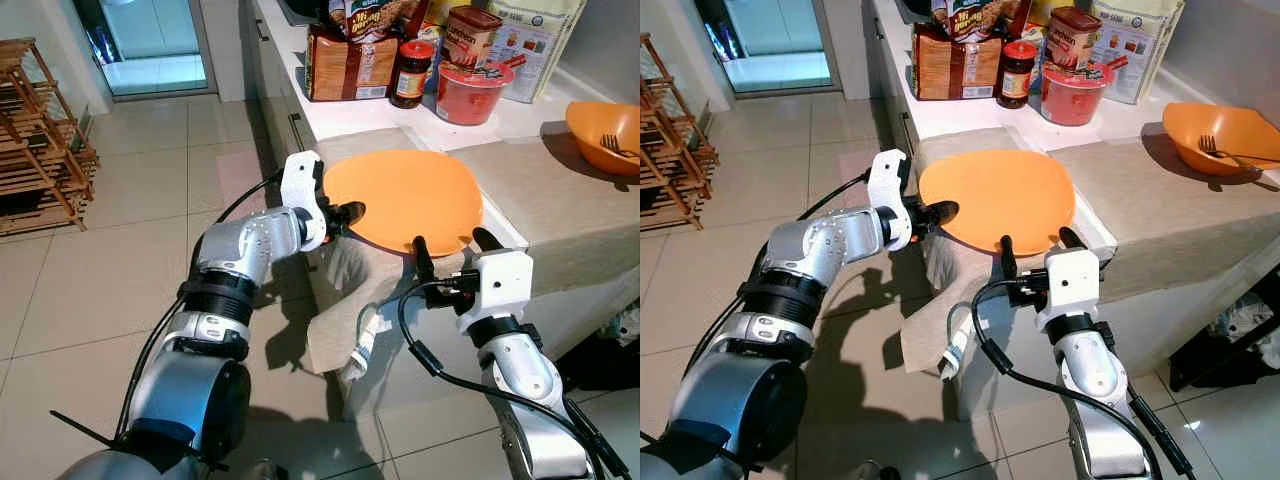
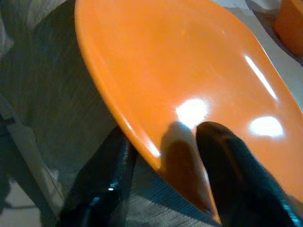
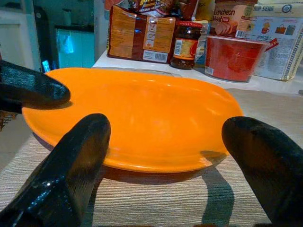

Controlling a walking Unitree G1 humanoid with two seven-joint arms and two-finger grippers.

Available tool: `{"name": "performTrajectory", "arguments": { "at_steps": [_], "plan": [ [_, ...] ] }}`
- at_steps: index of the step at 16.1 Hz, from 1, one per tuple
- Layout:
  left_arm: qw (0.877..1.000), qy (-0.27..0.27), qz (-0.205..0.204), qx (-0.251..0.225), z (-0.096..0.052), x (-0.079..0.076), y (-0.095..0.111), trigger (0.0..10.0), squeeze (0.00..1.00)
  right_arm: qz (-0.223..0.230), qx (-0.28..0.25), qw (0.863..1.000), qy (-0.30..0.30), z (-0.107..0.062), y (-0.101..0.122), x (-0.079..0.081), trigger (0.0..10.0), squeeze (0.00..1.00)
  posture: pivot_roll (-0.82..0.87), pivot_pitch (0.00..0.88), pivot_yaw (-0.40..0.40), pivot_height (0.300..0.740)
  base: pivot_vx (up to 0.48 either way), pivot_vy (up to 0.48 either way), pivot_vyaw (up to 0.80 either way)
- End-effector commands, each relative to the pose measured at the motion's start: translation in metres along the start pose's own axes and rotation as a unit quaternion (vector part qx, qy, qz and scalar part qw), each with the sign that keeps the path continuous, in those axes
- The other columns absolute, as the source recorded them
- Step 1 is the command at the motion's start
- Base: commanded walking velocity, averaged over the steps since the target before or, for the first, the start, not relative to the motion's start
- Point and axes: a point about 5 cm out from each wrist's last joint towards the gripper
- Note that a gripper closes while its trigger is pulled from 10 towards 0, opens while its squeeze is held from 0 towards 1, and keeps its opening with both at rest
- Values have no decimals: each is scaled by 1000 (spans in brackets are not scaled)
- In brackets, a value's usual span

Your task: Setting the table

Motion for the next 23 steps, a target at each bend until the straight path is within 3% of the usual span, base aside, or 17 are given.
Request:
{"name": "performTrajectory", "arguments": {
  "at_steps": [1,9,14,16,19,23],
  "plan": [
    [999,-35,-15,1,0,-10,2,0,0,1,11,1000,1,0,-3,1,10000,0,-111,0,31,740,0,0,0],
    [992,-83,-95,-7,-3,-21,7,0,0,1,12,1000,3,-1,-4,2,10000,0,-108,0,29,740,0,0,0],
    [983,-84,-136,-87,-7,-20,27,0,0,1,13,1000,2,-1,-4,2,10000,0,-110,0,29,740,0,0,0],
    [982,-74,-142,-96,-7,-18,28,0,0,0,10,1000,1,-1,-2,2,10000,0,-110,0,27,740,0,0,0],
    [983,-51,-149,-99,-6,-13,25,0,0,-31,-58,998,2,3,28,0,10000,0,-110,0,27,740,0,0,0],
    [982,-26,-153,-108,-4,-8,26,0,0,-46,-96,994,3,3,46,1,10000,0,-121,0,28,740,0,0,0]
  ]
}}
Point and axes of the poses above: a point about 5 cm out from each wrist's last joint towards the gripper, its own z axis pointing out of the wrist towards the gripper, its own y axis along the axis of the wrist's last joint, x = y × z, and after that the axes turned 2 degrees about z, right-handed
